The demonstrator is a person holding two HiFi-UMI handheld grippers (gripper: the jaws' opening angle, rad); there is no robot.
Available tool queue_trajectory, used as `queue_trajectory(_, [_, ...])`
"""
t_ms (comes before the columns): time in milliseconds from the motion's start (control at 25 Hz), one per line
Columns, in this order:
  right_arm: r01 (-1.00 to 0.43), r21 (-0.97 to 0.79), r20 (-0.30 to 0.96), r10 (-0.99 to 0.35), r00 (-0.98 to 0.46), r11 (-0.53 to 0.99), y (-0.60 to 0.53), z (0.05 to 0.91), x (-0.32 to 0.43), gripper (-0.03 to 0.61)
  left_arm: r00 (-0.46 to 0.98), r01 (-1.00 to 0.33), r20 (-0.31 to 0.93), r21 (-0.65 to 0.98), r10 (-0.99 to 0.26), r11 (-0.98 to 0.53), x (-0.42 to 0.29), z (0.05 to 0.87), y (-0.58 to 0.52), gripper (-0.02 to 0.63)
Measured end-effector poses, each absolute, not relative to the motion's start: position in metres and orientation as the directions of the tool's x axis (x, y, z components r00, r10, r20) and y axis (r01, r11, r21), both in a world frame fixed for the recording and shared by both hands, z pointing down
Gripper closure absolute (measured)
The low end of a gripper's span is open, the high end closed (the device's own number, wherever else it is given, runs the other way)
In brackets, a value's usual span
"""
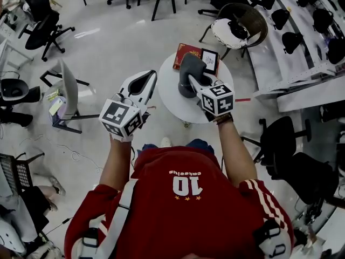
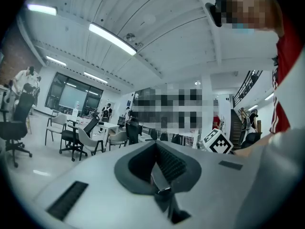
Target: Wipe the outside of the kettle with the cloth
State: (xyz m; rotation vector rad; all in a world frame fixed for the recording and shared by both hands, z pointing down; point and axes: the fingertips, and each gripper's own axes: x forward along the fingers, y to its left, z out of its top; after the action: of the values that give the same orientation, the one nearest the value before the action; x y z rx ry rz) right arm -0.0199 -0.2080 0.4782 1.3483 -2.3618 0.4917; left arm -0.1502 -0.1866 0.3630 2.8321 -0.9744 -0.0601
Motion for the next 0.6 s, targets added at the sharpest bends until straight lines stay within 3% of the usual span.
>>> queue_trajectory(320, [-0.926,-0.08,0.466,-0.808,-0.361,0.368,-0.198,0.459,0.069,0.532,0.825,-0.56,0.013,0.15,-0.565,-0.814,-0.1,0.362,-0.191,0.607])
queue_trajectory(600, [-0.925,-0.07,0.514,-0.781,-0.355,0.374,-0.206,0.481,0.135,0.532,0.789,-0.611,0.039,0.143,-0.613,-0.778,-0.064,0.365,-0.201,0.607])
